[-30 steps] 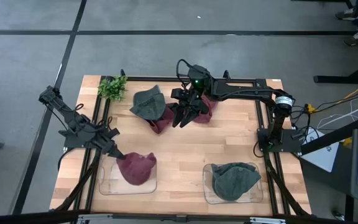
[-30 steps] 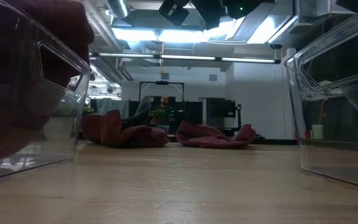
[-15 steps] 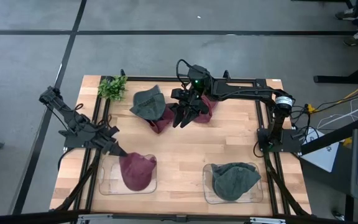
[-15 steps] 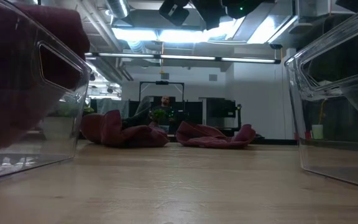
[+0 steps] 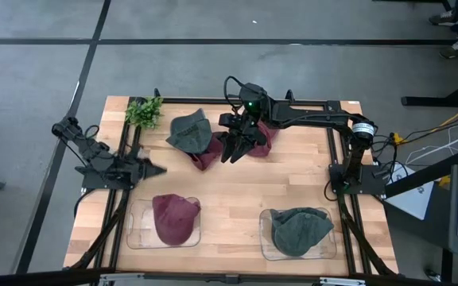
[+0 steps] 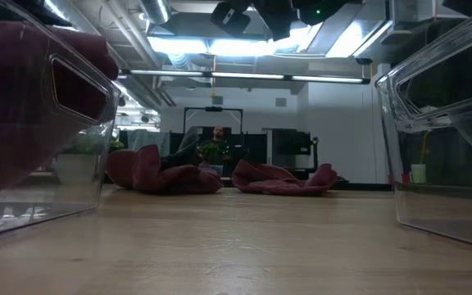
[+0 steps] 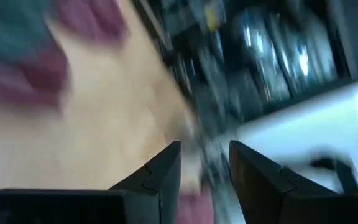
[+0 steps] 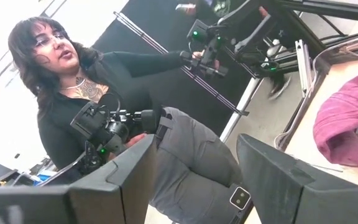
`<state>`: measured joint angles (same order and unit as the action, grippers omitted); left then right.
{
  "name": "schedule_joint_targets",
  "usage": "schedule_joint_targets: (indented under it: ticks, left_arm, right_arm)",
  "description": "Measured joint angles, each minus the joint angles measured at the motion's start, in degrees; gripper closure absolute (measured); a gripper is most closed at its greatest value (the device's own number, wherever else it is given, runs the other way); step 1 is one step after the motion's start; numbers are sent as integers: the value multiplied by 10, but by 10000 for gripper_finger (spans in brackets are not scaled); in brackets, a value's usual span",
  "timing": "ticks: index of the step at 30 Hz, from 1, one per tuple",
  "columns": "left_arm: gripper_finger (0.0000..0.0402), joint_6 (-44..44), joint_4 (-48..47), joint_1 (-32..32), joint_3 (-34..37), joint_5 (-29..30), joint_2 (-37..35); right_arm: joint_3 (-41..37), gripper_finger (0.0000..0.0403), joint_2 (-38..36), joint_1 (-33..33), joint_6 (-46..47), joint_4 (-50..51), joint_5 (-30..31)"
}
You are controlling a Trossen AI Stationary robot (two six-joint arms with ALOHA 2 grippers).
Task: Pick & Place hat
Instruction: Put the black cap into the right transparent bin
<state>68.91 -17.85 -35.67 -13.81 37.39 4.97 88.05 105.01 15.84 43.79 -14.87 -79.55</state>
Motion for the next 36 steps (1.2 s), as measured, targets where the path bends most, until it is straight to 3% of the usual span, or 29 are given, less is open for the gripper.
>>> schedule_joint_targets:
  ticks: [3,12,20,27,36]
  left_arm:
    - [272,-39,1,16,-12,72,-9]
    - [272,-217,81,78,-19,84,-12]
    - [272,-415,255,150,12,16,7]
    - [272,-471,425,219,92,-64,23]
    - [272,-516,444,283,115,-133,24]
  right_arm:
    - [0,179,0,0,-8,0,4]
    - [0,179,0,0,-25,1,23]
    - [0,179,0,0,-39,3,35]
    - [0,179,0,0,-26,7,36]
    - [0,179,0,0,-8,31,54]
